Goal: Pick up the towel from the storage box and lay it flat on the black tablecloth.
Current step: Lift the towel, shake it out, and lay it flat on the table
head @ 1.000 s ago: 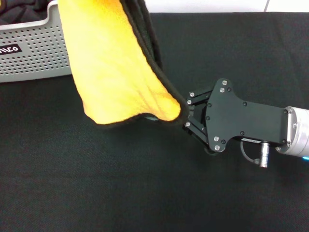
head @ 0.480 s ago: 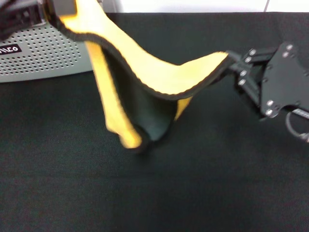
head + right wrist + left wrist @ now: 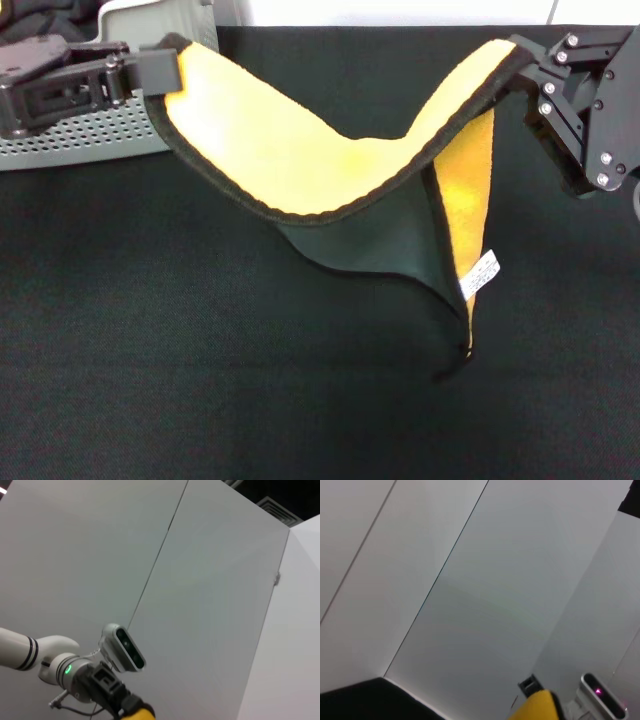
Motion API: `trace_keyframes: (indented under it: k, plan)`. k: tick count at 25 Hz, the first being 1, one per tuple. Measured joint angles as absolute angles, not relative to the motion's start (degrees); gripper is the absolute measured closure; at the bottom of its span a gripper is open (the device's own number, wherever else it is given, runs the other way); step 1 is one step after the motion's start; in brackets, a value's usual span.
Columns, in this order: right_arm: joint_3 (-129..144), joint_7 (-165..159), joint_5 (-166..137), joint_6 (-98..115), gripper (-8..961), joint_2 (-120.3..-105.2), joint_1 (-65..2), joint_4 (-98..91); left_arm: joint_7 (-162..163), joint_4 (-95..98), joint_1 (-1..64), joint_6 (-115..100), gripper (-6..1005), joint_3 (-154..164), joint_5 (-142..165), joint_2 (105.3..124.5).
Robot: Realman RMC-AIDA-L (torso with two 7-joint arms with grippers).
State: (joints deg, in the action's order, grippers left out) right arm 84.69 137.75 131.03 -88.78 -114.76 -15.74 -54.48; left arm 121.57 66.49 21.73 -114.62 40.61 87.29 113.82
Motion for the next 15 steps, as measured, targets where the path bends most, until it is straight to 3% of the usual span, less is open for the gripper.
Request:
trace_keyframes:
  k: [5,8,15]
  plan:
    - [84.6,137.5,131.0,-88.5,940,-114.84,-16.1,-55.5,121.7,66.2,22.1,-114.5,873,40.7,89.9,113.93]
    - [84.2,137.5,131.0,-88.2,940,-114.84,-16.2,-56.1,121.7,65.9,22.3,-114.4,972,40.5,90.3,113.92]
    - [79.8,134.3,129.5,-87.6,939,-114.73,-18.2,-56.4,122.1,65.8,25.2,-113.5,974,37.5,90.3,113.70]
